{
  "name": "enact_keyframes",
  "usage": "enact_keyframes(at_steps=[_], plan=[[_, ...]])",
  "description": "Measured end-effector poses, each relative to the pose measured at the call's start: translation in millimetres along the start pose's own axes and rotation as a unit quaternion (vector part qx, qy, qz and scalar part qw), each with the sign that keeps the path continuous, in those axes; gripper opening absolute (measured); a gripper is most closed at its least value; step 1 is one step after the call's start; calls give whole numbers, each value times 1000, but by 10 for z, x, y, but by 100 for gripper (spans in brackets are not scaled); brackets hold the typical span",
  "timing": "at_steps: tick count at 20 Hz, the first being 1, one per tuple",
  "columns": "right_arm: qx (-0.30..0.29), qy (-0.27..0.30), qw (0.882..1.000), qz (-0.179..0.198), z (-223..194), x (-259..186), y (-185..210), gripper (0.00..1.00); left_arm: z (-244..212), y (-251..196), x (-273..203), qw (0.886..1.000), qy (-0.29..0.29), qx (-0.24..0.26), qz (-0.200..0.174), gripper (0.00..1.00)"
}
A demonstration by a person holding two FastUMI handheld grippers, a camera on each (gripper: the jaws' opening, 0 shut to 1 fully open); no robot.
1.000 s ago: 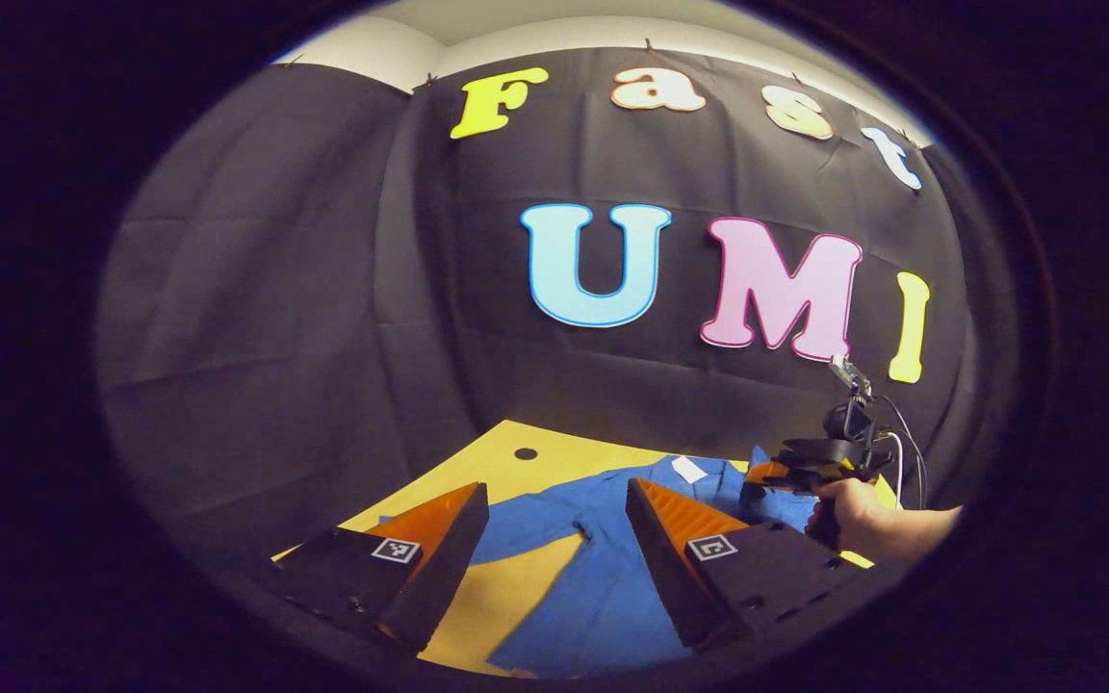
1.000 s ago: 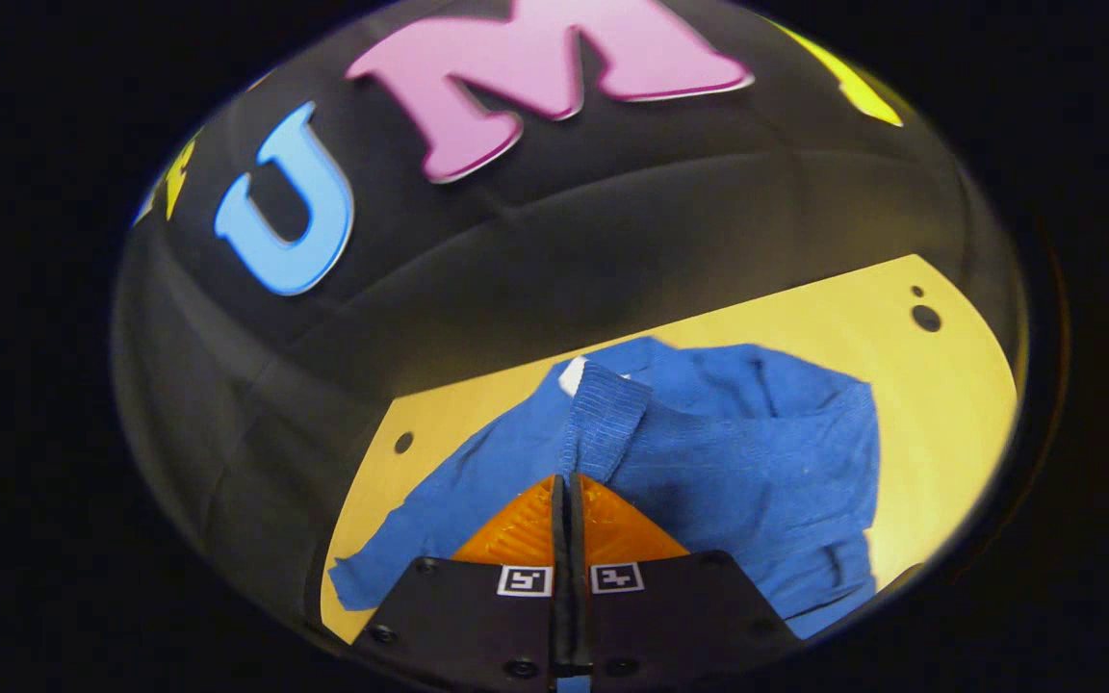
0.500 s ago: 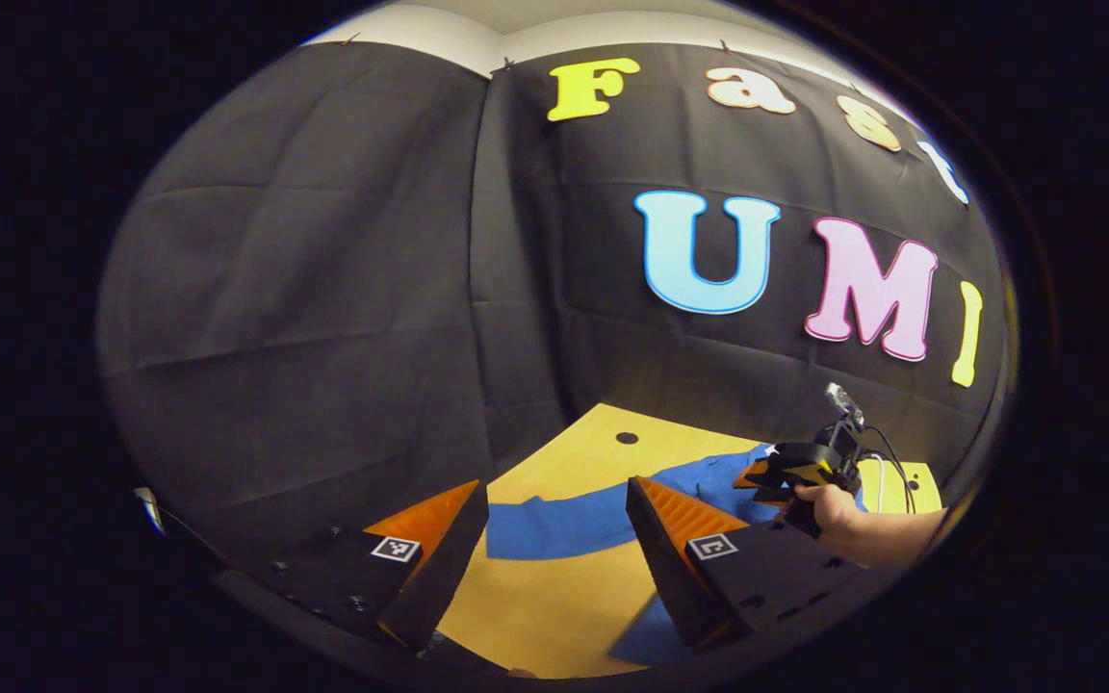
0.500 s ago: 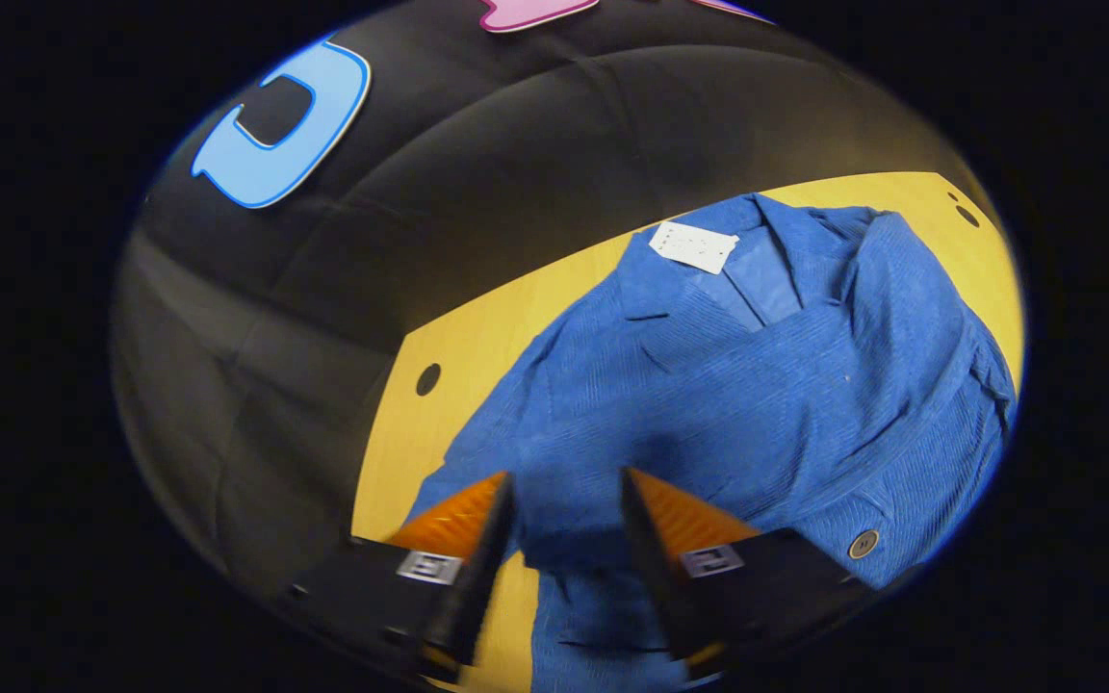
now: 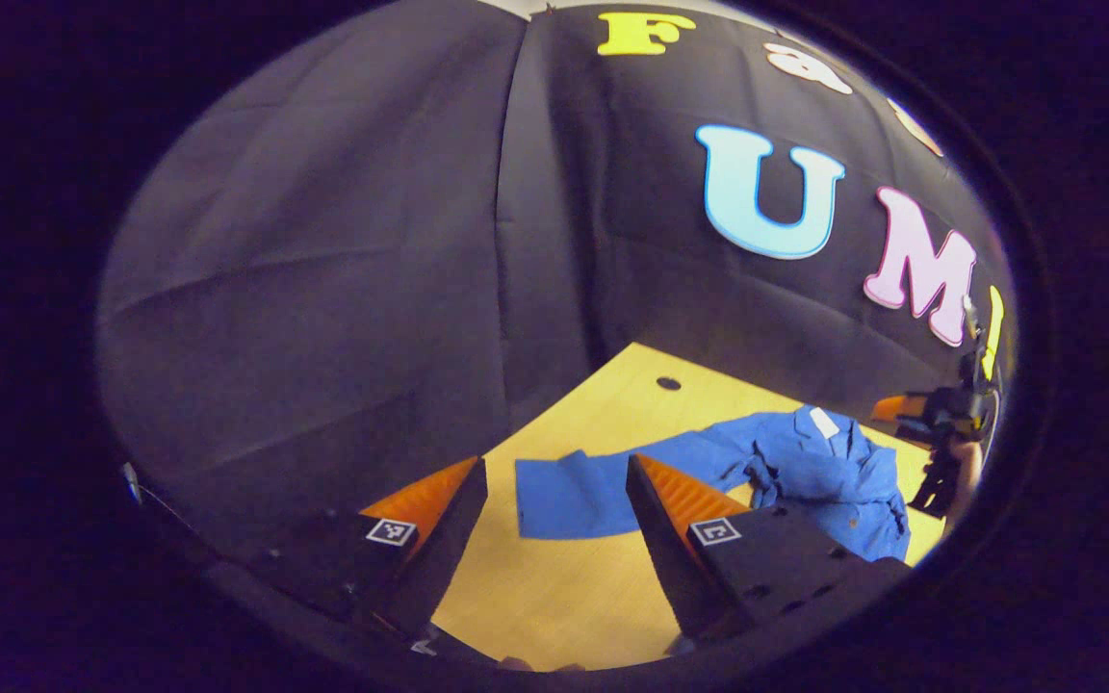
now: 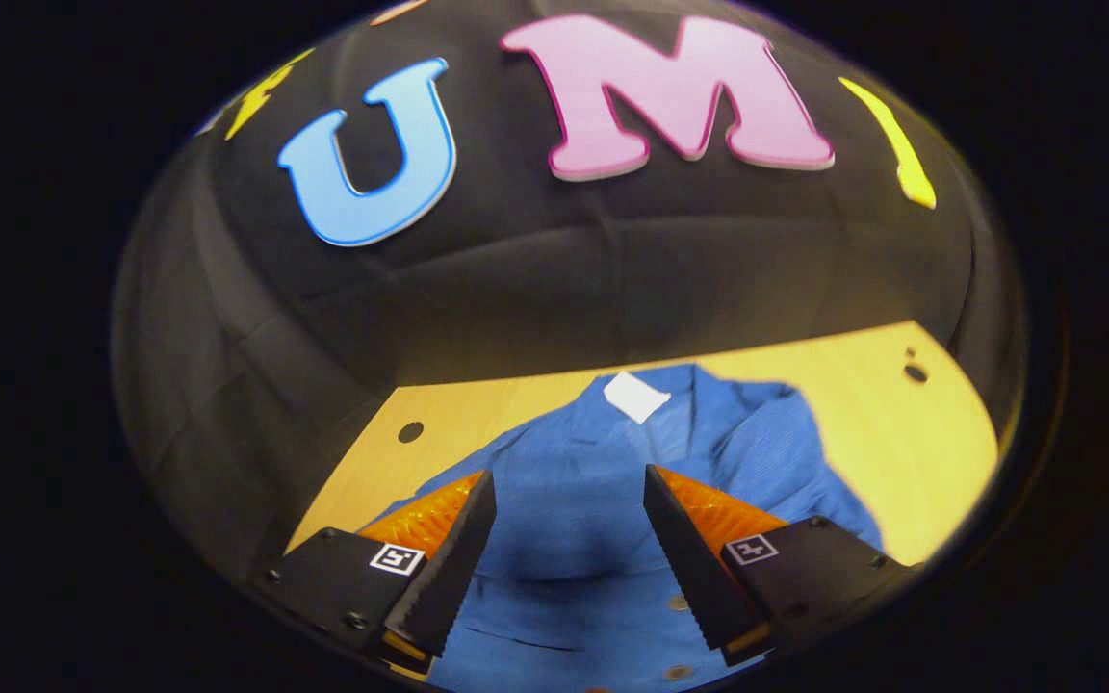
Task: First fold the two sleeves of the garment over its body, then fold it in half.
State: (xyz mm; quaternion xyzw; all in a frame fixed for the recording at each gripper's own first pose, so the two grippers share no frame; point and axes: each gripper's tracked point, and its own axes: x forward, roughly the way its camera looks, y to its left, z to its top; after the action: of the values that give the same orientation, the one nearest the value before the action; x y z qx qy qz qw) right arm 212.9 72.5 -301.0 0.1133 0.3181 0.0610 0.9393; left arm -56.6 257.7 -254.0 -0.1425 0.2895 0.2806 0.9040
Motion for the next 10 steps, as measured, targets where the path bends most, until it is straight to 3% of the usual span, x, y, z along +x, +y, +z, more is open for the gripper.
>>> enact_keyframes(at_steps=[4, 6, 7, 8, 9, 10], plan=[[-83, -72, 993, -33, 425, -724, -461, 97, -186, 49, 721, 999, 45, 15, -12, 86], [-124, -105, 985, -58, 646, -1127, -732, 97, -357, 114, 937, 996, 84, 18, 5, 86], [-146, -122, 979, -77, 758, -1354, -867, 97, -393, 66, 953, 995, 94, 13, 12, 86], [-169, -149, 970, -96, 926, -1591, -1004, 87, -379, 13, 1018, 995, 95, 5, 7, 86], [-198, -180, 957, -116, 1114, -1816, -1110, 100, -402, -3, 1108, 995, 100, 0, 3, 86], [-214, -200, 947, -132, 1240, -2049, -1202, 92, -433, 15, 1170, 994, 109, -1, 4, 86]])
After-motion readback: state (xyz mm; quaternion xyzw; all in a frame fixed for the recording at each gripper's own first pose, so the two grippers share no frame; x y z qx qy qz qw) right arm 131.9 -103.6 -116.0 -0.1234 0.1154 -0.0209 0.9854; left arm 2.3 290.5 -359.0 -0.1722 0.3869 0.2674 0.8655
